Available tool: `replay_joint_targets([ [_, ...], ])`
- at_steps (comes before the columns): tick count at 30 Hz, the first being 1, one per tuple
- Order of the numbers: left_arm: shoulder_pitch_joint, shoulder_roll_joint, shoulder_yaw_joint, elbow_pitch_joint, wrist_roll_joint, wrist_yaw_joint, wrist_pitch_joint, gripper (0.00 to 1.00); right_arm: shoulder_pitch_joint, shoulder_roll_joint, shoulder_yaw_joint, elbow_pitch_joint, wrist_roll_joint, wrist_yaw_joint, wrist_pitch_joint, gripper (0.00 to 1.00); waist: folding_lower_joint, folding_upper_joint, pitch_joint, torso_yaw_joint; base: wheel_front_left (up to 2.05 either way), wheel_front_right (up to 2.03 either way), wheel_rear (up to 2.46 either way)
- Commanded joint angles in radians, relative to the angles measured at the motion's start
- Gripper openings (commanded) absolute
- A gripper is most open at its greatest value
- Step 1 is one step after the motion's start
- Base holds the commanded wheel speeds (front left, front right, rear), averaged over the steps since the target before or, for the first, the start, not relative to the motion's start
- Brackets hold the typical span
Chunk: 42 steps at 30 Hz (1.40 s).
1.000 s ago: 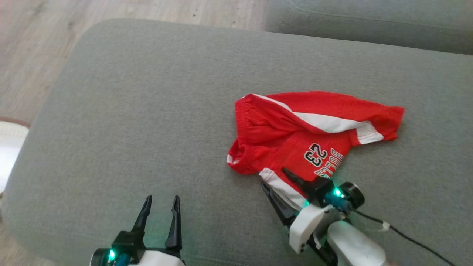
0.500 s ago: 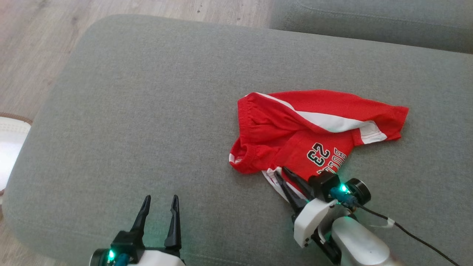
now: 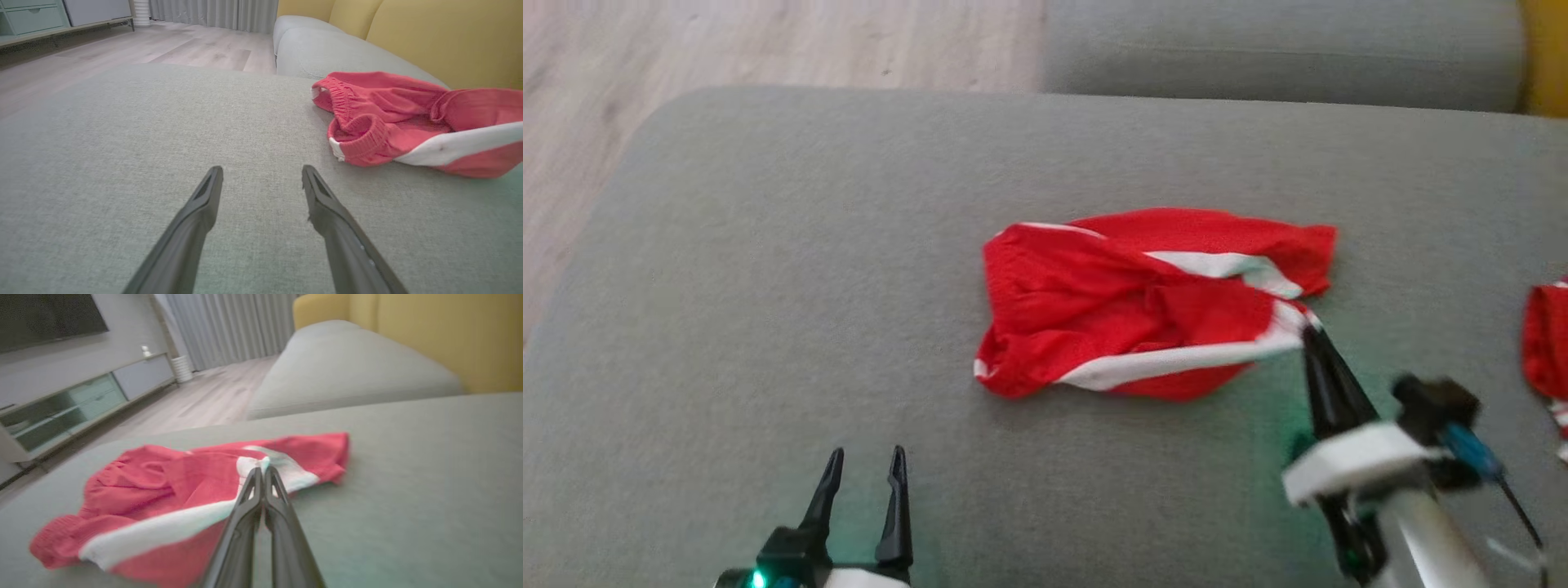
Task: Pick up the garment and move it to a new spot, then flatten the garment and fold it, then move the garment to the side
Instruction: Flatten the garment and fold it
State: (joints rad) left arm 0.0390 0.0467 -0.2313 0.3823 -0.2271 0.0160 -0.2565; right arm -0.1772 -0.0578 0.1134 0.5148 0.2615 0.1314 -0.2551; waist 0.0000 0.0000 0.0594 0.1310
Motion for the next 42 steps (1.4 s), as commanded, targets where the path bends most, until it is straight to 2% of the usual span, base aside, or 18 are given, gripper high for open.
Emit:
replay_joint_targets([
  [1, -0.023, 0.004, 0.032, -0.032, 0.008, -0.003, -0.005, 1.0, -0.011, 0.008, 0.011, -0.036, -0.017, -0.001, -0.007, 0.0, 0.0, 0.0, -0.018, -0.043, 0.0, 0.0, 0.0],
  [3, -0.027, 0.004, 0.029, -0.033, 0.009, -0.007, -0.005, 1.0, 0.021, 0.008, -0.044, -0.036, -0.042, -0.001, -0.007, 0.0, 0.0, 0.0, -0.018, -0.07, 0.0, 0.0, 0.0],
  [4, -0.029, 0.004, 0.028, -0.034, 0.01, -0.009, -0.005, 1.0, 0.033, 0.008, -0.069, -0.028, -0.056, -0.001, -0.007, 0.24, 0.0, 0.0, -0.017, -0.083, 0.0, 0.0, 0.0],
  [5, -0.032, 0.004, 0.025, -0.034, 0.01, -0.011, -0.005, 1.0, 0.044, 0.008, -0.093, -0.013, -0.07, -0.001, -0.007, 0.9, 0.0, 0.0, -0.016, -0.095, 0.0, 0.0, 0.0],
  [6, -0.035, 0.004, 0.021, -0.033, 0.011, -0.013, -0.005, 1.0, 0.049, 0.008, -0.12, -0.006, -0.076, -0.001, -0.007, 1.0, 0.0, 0.0, -0.015, -0.105, 0.0, 0.0, 0.0],
  [9, -0.045, 0.004, 0.001, -0.027, 0.012, -0.023, -0.005, 1.0, 0.063, 0.008, -0.188, 0.007, -0.118, -0.001, -0.007, 1.0, 0.0, 0.0, -0.009, -0.129, 0.0, 0.0, 0.0],
  [13, -0.057, 0.004, -0.039, -0.014, -0.008, -0.053, -0.005, 1.0, 0.072, 0.008, -0.209, 0.01, -0.131, -0.001, -0.007, 1.0, 0.0, 0.0, 0.001, -0.153, 0.0, 0.0, 0.0],
  [22, -0.106, 0.004, -0.125, 0.064, -0.049, -0.09, -0.005, 1.0, 0.06, 0.008, -0.138, 0.003, -0.112, -0.001, -0.007, 1.0, 0.0, 0.0, 0.029, -0.19, 0.0, 0.0, 0.0],
  [40, -0.221, 0.004, -0.15, 0.131, -0.04, -0.136, -0.005, 1.0, 0.035, 0.008, -0.094, 0.009, -0.104, -0.001, -0.007, 1.0, 0.0, 0.0, 0.071, -0.224, 0.0, 0.0, 0.0],
  [41, -0.228, 0.004, -0.15, 0.13, -0.041, -0.137, -0.005, 0.89, 0.034, 0.008, -0.092, 0.01, -0.102, -0.001, -0.007, 1.0, 0.0, 0.0, 0.073, -0.225, 0.0, 0.0, 0.0],
  [42, -0.234, 0.004, -0.151, 0.128, -0.041, -0.138, -0.005, 0.65, 0.033, 0.008, -0.09, 0.012, -0.097, -0.001, -0.007, 1.0, 0.0, 0.0, 0.074, -0.225, 0.0, 0.0, 0.0],
])
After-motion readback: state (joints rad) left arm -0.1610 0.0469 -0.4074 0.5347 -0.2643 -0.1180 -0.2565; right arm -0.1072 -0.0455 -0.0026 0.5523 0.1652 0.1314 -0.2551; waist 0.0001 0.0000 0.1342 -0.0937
